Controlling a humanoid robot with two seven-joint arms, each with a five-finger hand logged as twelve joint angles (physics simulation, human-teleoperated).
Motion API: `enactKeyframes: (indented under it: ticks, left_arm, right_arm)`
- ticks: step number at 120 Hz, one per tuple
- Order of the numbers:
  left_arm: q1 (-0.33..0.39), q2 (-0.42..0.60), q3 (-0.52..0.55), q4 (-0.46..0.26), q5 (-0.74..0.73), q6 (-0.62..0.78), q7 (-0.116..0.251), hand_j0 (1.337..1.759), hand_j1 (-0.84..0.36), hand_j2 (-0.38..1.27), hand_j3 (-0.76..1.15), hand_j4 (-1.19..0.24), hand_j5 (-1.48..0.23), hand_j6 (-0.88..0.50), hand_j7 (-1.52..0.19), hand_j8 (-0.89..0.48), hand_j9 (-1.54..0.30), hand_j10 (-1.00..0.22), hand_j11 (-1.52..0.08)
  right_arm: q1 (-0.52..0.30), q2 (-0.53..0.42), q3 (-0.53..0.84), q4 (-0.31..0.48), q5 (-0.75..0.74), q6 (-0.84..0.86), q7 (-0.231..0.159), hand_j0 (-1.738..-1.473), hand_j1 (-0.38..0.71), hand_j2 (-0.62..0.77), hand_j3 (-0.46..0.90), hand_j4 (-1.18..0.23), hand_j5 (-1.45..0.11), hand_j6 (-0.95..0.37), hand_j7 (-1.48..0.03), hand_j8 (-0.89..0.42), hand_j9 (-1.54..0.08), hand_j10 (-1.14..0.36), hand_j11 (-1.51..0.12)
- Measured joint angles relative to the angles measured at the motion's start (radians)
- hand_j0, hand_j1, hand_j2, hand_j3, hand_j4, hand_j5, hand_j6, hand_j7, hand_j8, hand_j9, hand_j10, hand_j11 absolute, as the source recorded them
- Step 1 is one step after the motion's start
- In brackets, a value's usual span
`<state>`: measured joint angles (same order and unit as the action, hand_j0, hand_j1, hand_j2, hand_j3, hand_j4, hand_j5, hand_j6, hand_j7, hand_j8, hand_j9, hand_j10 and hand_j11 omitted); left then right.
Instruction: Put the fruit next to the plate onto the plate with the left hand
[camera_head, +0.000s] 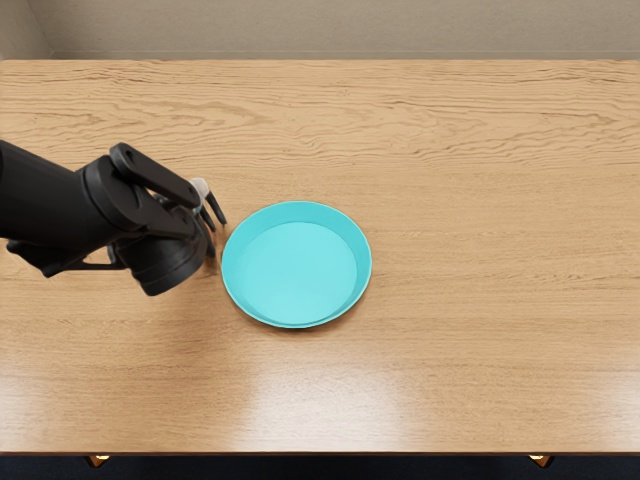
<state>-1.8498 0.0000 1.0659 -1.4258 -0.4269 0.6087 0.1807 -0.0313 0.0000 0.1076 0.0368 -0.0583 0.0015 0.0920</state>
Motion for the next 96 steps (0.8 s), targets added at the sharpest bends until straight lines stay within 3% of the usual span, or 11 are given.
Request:
enactKeyframes:
  ticks: [28,57,78,85,96]
  left_arm:
    - [-0.146,0.000,0.013,-0.101,-0.008,-0.001,0.001,1.653,-0.39,0.34,0.00,-0.67,-0.99,-0.54,-1.00,-0.29,-0.96,-0.32,-0.95]
    - [-0.297,0.000,-0.014,-0.224,-0.039,-0.001,0.002,1.653,-0.36,0.31,0.00,-0.67,-1.01,-0.54,-1.02,-0.30,-0.96,-0.34,-0.95]
    - [-0.319,0.000,-0.100,-0.268,-0.047,-0.001,0.004,1.654,-0.35,0.30,0.00,-0.67,-1.01,-0.55,-1.03,-0.31,-0.96,-0.34,-0.95]
    - [-0.317,0.000,-0.127,-0.273,-0.047,-0.002,0.004,1.653,-0.31,0.22,0.00,-0.66,-1.01,-0.57,-1.03,-0.33,-0.96,-0.35,-0.95]
    - [-0.296,0.000,-0.162,-0.277,-0.045,-0.003,0.005,1.654,-0.31,0.24,0.00,-0.66,-1.01,-0.59,-1.02,-0.34,-0.97,-0.37,-0.94]
  right_arm:
    - [0.000,0.000,0.000,0.000,0.000,0.000,0.000,-1.658,-0.30,-0.01,0.00,-0.04,-0.05,-0.04,-0.05,-0.04,-0.05,-0.04,-0.05]
    - [0.000,0.000,0.000,0.000,0.000,0.000,0.000,-1.658,-0.30,-0.01,0.00,-0.04,-0.05,-0.04,-0.05,-0.04,-0.05,-0.04,-0.05]
    - [0.000,0.000,0.000,0.000,0.000,0.000,0.000,-1.658,-0.30,-0.01,0.00,-0.04,-0.05,-0.04,-0.05,-0.04,-0.05,-0.04,-0.05]
    - [0.000,0.000,0.000,0.000,0.000,0.000,0.000,-1.658,-0.30,-0.01,0.00,-0.04,-0.05,-0.04,-0.05,-0.04,-0.05,-0.04,-0.05]
    - [0.000,0.000,0.000,0.000,0.000,0.000,0.000,-1.658,-0.30,-0.01,0.00,-0.04,-0.05,-0.04,-0.05,-0.04,-0.05,-0.04,-0.05]
